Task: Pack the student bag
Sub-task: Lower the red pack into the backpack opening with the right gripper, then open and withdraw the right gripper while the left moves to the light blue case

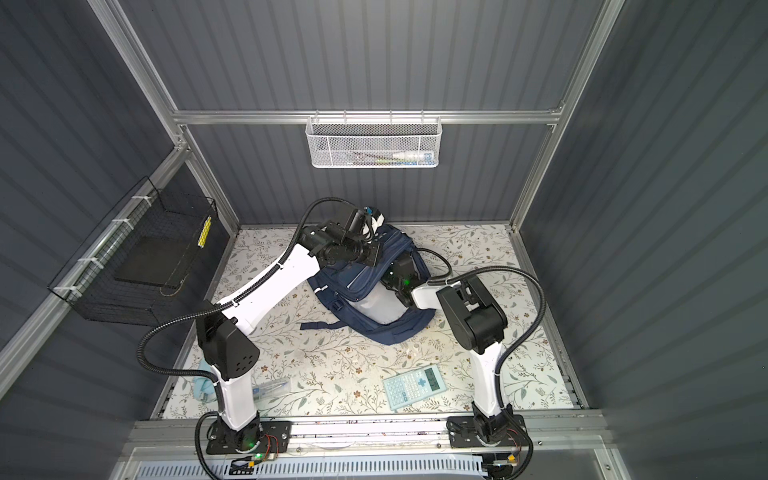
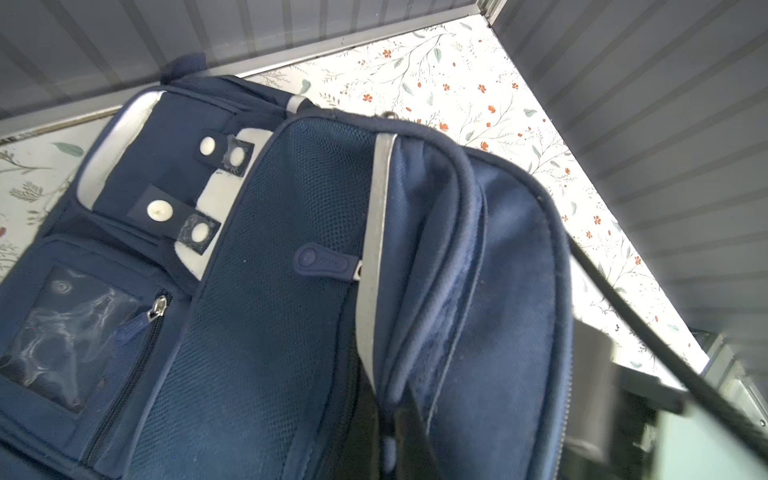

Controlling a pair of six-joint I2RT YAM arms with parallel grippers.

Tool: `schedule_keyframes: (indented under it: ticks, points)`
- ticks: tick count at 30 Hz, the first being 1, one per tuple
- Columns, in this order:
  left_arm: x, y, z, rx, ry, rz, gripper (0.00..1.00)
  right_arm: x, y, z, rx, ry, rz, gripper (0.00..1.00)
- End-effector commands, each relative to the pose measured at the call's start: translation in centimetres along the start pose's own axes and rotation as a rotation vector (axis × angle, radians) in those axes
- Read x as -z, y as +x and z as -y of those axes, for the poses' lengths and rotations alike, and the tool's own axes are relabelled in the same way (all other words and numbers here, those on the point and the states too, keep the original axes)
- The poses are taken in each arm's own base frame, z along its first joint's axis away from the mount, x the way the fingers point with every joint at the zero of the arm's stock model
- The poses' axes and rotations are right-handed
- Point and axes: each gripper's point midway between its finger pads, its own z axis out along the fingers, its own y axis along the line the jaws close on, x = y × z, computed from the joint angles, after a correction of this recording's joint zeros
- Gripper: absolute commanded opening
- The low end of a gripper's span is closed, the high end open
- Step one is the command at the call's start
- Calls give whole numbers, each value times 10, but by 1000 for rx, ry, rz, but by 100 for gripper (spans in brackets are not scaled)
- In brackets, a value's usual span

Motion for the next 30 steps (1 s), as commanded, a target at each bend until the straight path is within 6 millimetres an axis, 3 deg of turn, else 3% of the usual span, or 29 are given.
schedule_keyframes:
  ticks: [1,6,10,12,15,17,18,20,23,26,30]
  points:
    - [10,-17,-2,61,49,85,0,41,2,-7,76,7,-28,59]
    - [-6,-4,-7,76,55,51,0,103,23,21,188,142,-80,63]
    - [-18,15,-10,111,67,22,5,149,28,39,282,270,-81,66]
    - [-20,24,-12,126,66,4,12,171,30,43,330,315,-83,68]
    - [-11,39,-20,140,23,-9,47,206,33,45,421,380,-71,71]
    - [5,47,-27,150,-15,5,74,227,34,40,478,399,-45,72]
    - [13,50,-29,154,-30,12,83,233,34,37,494,402,-39,72]
    - [35,58,-37,166,-80,19,99,243,35,34,512,400,-33,73]
    - [70,85,-68,218,-237,-9,100,243,38,24,530,361,-40,74]
    - [99,146,-124,366,-416,-85,100,232,46,-1,586,249,-82,75]
    - [144,207,-177,520,-604,-130,98,212,58,-36,661,104,-141,78]
